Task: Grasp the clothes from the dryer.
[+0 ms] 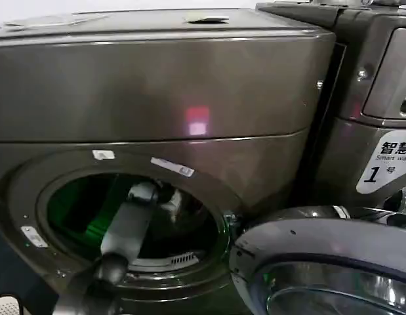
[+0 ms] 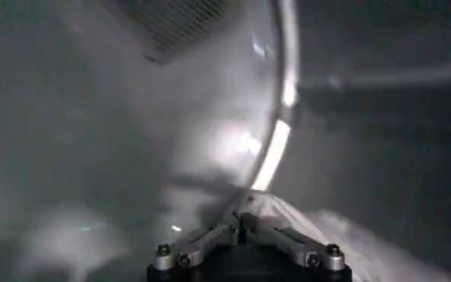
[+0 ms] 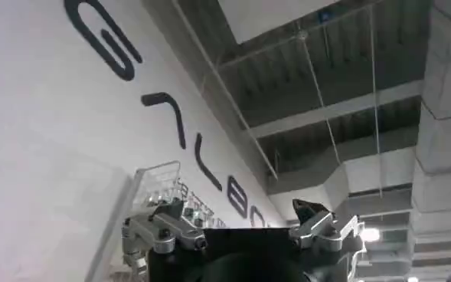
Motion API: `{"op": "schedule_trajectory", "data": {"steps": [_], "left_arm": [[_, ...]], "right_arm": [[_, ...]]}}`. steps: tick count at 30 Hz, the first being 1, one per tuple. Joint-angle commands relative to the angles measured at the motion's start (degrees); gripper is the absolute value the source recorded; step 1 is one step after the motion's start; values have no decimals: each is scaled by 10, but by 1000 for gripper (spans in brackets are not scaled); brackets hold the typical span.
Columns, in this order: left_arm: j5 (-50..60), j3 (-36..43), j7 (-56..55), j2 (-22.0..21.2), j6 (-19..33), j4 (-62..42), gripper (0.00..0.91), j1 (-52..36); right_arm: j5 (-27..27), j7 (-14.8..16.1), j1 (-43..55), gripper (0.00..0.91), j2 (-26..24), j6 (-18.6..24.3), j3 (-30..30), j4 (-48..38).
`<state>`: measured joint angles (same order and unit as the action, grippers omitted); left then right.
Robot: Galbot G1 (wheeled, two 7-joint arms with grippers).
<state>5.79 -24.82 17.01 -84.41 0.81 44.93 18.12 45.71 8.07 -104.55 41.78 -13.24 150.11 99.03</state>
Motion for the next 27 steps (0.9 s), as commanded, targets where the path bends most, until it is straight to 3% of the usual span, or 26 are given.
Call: {"op": "schedule_trajectory", "data": {"steps": [1, 7, 27], "left_arm": [[-67, -82, -168, -20, 87, 232, 0, 151], [-57, -82, -183, -31, 119, 291, 0, 194], [-55, -79, -178, -34, 102, 288, 0, 183]], "right_arm": [[-6, 1, -6, 907, 0, 2, 6, 2], [-13, 1, -7, 907, 2, 2, 11, 3], [-11, -7, -9, 907, 2, 17, 14, -7]]}}
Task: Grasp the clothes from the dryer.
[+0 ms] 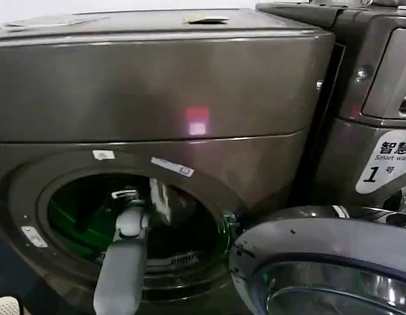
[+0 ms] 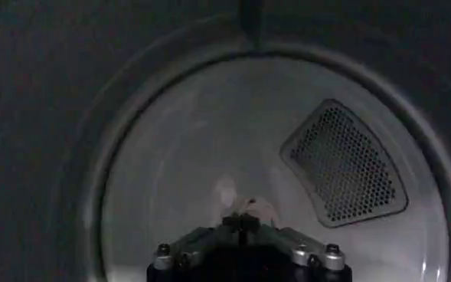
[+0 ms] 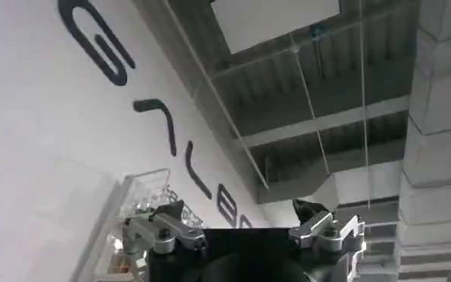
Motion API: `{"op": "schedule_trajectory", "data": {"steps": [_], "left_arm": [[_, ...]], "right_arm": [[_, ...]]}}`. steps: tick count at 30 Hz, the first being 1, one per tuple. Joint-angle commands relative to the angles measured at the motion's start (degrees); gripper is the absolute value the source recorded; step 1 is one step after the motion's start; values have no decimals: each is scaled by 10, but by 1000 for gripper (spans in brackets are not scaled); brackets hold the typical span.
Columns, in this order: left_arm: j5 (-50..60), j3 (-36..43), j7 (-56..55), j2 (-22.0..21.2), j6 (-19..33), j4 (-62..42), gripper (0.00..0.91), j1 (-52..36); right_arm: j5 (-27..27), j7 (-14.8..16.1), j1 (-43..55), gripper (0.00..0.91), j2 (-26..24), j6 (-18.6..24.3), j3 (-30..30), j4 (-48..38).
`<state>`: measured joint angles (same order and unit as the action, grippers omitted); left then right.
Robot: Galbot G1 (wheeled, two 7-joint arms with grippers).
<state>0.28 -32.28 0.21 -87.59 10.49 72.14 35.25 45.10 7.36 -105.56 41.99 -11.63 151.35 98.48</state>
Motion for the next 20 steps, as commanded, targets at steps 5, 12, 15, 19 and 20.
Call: {"op": "schedule_trajectory", "data": {"steps": [5, 12, 15, 19, 20], "left_arm": [[-2, 2, -5, -2, 0, 5, 0, 6], [-1, 18, -7, 0, -15, 5, 0, 7], [0, 21, -4, 2, -23, 7, 0, 7], [-1, 24, 3, 5, -28, 10, 0, 9], [-1, 24, 4, 6, -29, 10, 0, 9]], "right_arm": [[-13, 0, 5, 907, -2, -4, 2, -2], [-15, 1, 5, 907, -1, -6, 1, -2], [-15, 1, 3, 907, -2, -6, 3, -2], [-14, 1, 1, 907, -1, -6, 4, -2], [-14, 1, 1, 907, -1, -6, 4, -2]]}}
